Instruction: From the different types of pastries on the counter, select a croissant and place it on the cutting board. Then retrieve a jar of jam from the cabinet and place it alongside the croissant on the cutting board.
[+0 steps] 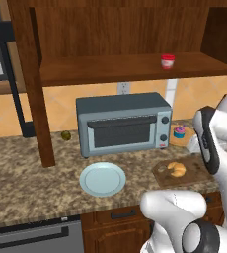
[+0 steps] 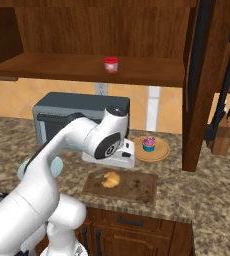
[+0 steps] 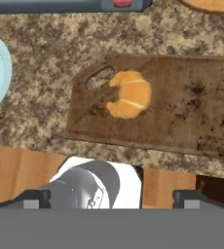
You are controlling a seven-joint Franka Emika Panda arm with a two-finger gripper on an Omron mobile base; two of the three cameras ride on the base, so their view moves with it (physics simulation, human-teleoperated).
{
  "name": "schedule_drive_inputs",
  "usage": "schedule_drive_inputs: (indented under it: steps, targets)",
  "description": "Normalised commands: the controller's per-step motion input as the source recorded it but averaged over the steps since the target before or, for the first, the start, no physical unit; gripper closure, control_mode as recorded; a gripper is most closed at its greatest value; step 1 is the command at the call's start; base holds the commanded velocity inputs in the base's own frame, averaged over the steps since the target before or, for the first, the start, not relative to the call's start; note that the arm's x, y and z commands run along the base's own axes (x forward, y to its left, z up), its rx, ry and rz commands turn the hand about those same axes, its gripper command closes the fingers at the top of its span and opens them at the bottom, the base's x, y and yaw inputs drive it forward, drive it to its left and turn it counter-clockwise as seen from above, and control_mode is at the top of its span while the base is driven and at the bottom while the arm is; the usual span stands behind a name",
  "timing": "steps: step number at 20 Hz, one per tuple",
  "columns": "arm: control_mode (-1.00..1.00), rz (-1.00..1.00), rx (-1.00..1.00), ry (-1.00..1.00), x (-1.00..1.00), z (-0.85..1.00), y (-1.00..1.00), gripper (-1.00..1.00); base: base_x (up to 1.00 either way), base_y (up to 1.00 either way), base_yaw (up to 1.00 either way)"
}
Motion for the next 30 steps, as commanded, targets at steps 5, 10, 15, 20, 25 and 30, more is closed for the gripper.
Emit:
schedule_drive_inputs:
  steps: [5,10,15,20,25,30]
  targets:
    - [-1.0,-0.01,0.0,-0.08,-0.69,1.0,0.0,-1.0,0.0,0.0,0.0]
    - [-1.0,0.0,-0.11,-0.25,-0.18,1.0,0.17,-1.0,0.0,0.0,0.0]
    - [-1.0,0.0,-0.13,-0.2,-0.17,1.0,0.23,-1.0,0.0,0.0,0.0]
    - [-1.0,0.0,0.0,-0.12,-0.12,1.0,0.13,-1.0,0.0,0.0,0.0]
    - [-1.0,0.0,0.0,-0.14,0.0,1.0,0.14,-1.0,0.0,0.0,0.0]
    - [-1.0,0.02,0.0,-0.12,0.02,0.78,0.15,-1.0,0.0,0.0,0.0]
